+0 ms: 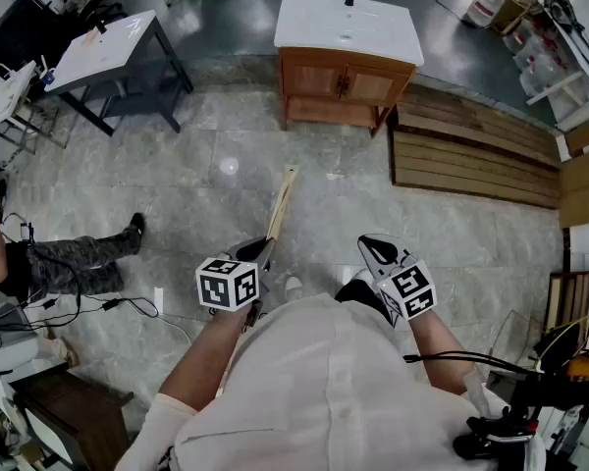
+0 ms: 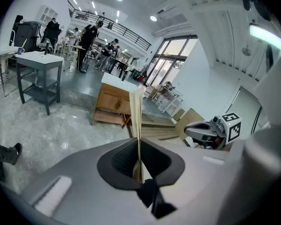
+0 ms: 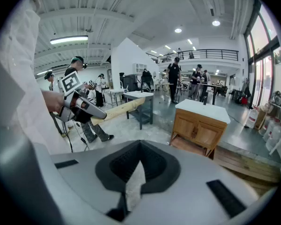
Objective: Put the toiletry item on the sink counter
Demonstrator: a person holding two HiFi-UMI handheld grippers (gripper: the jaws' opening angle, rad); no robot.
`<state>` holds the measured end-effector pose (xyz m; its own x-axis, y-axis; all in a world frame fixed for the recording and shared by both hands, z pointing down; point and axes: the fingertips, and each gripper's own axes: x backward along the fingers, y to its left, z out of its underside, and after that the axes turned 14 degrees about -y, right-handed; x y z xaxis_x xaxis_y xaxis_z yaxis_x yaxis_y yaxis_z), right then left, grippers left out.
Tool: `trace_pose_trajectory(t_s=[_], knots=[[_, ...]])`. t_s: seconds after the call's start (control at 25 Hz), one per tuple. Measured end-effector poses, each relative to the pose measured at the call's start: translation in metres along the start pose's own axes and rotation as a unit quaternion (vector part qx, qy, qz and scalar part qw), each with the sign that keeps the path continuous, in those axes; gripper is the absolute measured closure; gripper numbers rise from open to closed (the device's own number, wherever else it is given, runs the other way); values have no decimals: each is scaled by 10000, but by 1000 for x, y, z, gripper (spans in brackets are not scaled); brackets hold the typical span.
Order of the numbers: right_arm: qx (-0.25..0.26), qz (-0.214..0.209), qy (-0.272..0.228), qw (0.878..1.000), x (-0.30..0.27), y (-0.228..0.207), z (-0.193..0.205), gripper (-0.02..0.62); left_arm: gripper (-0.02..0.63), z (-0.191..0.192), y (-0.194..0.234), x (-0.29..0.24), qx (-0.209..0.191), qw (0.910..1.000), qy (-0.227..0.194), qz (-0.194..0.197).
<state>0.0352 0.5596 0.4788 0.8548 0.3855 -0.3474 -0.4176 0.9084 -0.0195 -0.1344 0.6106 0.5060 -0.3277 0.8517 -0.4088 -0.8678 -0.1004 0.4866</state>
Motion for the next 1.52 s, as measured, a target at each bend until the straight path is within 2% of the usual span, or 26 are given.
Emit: trace_pose_trajectory(t_s=[0.28,0.48,0.68,0.88,0.92,0.96,1.0,1.08,1.32,1.52], knots=[[-94,121,26,9999,-12,-15,4,591,584,-7,9,-24,-19,10000,24,41],[-300,150,51,9994,-33,-53,14,591,584,-19,14,-62,47,9999,93,6],[-504,323,-78,9982,-70,-116,9,589,584,-48,29,-111,73,9996,237,-129],[-543,404,-213,9975,-98,-201,-14,586,584,-107,32,-190,101,9996,188,-195],[-524,430,-221,9975,-101,-217,-17,573,584,-120,31,-206,118,9996,134,-207],[-495,454,-232,9975,-103,-233,-19,524,584,-132,29,-222,133,9997,77,-215],[-467,472,-237,9975,-105,-248,-20,501,584,-143,28,-238,154,9996,20,-219],[-438,500,-215,9976,-110,-278,-22,500,584,-163,24,-269,209,9995,-71,-217],[-556,787,-235,9951,-124,-343,-31,500,584,-203,9,-350,381,9993,-11,-28],[-808,1034,-146,9912,-144,-385,-30,502,584,-233,17,-418,426,9989,128,164]])
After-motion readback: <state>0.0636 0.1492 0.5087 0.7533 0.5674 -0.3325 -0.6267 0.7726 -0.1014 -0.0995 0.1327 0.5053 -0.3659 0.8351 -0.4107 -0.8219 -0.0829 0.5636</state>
